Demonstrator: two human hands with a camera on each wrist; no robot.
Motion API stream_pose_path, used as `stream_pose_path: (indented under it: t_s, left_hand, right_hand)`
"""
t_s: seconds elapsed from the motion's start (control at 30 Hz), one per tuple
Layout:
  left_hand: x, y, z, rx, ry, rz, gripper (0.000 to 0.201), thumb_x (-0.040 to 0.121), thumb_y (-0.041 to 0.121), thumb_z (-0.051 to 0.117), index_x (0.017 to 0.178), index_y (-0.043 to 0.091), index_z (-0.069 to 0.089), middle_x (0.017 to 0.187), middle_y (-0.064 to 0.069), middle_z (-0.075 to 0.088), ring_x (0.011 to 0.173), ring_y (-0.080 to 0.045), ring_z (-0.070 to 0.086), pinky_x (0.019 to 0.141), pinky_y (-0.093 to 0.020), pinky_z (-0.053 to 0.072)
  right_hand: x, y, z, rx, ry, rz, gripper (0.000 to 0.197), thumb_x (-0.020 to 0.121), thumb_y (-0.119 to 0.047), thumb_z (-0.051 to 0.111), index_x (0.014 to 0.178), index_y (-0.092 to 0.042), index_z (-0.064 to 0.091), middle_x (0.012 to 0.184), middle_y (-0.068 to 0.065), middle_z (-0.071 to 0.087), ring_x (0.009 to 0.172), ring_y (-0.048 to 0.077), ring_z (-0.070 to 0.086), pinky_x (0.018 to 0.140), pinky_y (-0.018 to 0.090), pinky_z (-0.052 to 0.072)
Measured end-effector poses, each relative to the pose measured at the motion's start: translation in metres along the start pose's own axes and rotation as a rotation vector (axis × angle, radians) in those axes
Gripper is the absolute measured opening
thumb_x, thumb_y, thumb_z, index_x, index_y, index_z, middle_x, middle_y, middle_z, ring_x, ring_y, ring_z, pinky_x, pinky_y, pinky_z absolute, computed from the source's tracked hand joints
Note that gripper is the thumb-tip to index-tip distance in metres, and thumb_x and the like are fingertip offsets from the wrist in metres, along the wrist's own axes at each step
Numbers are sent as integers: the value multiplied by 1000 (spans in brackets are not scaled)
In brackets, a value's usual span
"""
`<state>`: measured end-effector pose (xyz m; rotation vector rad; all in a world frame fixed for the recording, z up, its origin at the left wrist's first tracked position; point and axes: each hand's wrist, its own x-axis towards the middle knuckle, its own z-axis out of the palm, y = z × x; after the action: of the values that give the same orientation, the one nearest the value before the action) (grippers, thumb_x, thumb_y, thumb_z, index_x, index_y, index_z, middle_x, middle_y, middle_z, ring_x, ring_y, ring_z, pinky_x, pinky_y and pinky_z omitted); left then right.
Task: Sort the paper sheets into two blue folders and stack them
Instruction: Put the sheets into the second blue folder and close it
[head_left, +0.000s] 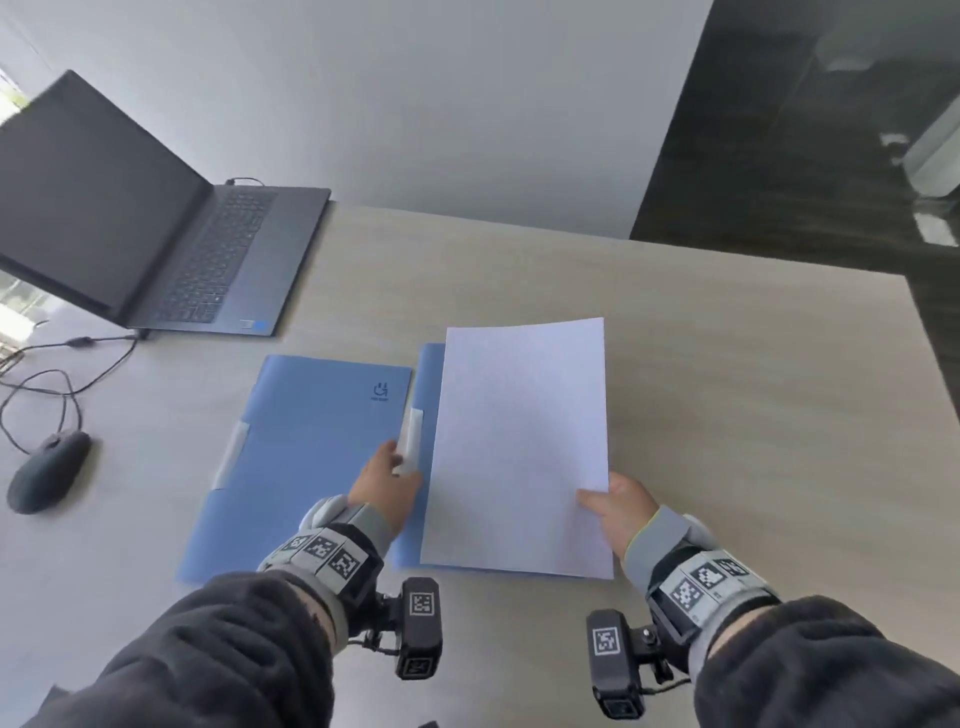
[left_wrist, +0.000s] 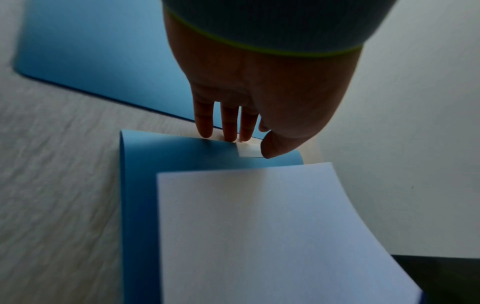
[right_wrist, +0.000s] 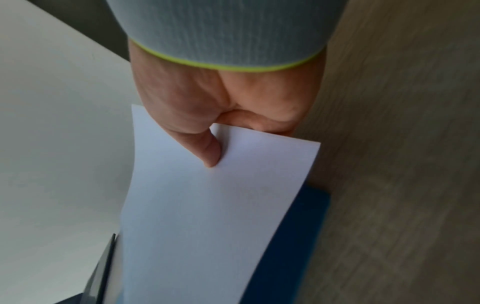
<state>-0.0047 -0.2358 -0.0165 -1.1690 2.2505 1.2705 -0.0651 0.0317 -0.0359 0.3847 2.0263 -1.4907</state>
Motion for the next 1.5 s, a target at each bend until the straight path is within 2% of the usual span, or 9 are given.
stream_pose_path:
  t_s: [0.23, 0.37, 0.5, 0.6, 0.73, 1.07, 1.2, 1.37, 1.5]
  left_hand:
    - [30, 6, -17, -174, -92, -103, 60, 82, 27, 50, 142, 27, 43, 122, -6, 64, 111, -37, 62, 97, -48, 50]
    - [38, 8, -19, -146, -147, -37, 16, 81, 29, 59, 94, 27, 68, 86, -6, 68, 69, -25, 60, 67, -32, 48]
    - [50, 1, -18, -109, -192, -10, 25, 86, 17, 65, 109, 27, 60, 87, -4, 69, 74, -27, 65, 76, -40, 59]
    - [57, -5, -23, -143, -247, -24, 36, 88, 11, 61, 122, 21, 60, 84, -6, 67, 66, -26, 63, 62, -36, 58]
    - [66, -8, -42, -156, -196, -41, 35, 90, 7, 49, 113, 27, 68, 68, -4, 64, 62, -24, 62, 62, -34, 58]
    - [90, 9, -93, -160, 2, 22, 35, 93, 21, 57, 128, 18, 56, 99, -6, 62, 76, -24, 61, 62, -32, 50]
    - [73, 7, -82, 300, 111, 204, 56, 86, 32, 64, 139, 29, 46, 142, -5, 42, 116, -31, 52, 96, -44, 49]
    - [19, -7, -35, 680, -185, 627, 74, 85, 38, 59, 151, 30, 26, 157, 5, 30, 142, -22, 30, 114, -43, 34]
    - [-4, -26, -3, 847, -253, 617, 110, 73, 63, 63, 155, 29, -3, 165, 10, 1, 152, -18, 4, 120, -45, 21]
  right_hand:
    - [20, -4, 33, -145, 76, 59, 15, 82, -2, 60, 93, -10, 67, 89, 15, 69, 81, 30, 63, 82, 42, 53]
    - [19, -6, 33, -169, 99, 66, 18, 83, -3, 58, 95, -12, 68, 85, 7, 71, 83, 32, 65, 85, 43, 53]
    - [18, -9, 36, -175, 110, 86, 21, 83, -1, 58, 81, -21, 66, 83, 6, 70, 82, 31, 64, 85, 43, 52]
    - [16, -10, 35, -174, 120, 85, 21, 83, -1, 59, 80, -21, 64, 86, 10, 69, 82, 31, 63, 84, 40, 52]
    - [15, -10, 34, -166, 91, 63, 22, 84, 2, 58, 86, -19, 66, 93, 12, 70, 85, 30, 63, 86, 41, 51]
    - [15, -9, 33, -177, 73, 53, 22, 84, -1, 57, 93, -19, 66, 90, 7, 71, 97, 36, 67, 87, 42, 51]
    - [17, -7, 34, -186, 78, 48, 20, 85, -5, 58, 96, -19, 66, 95, 10, 72, 98, 37, 66, 89, 45, 52]
    - [17, -4, 26, -158, 59, 33, 17, 86, -6, 59, 96, -18, 67, 104, 15, 72, 99, 37, 66, 92, 49, 52]
    - [12, 2, 6, -56, 150, 37, 18, 86, -2, 59, 91, -17, 68, 98, 15, 72, 99, 39, 66, 93, 51, 51]
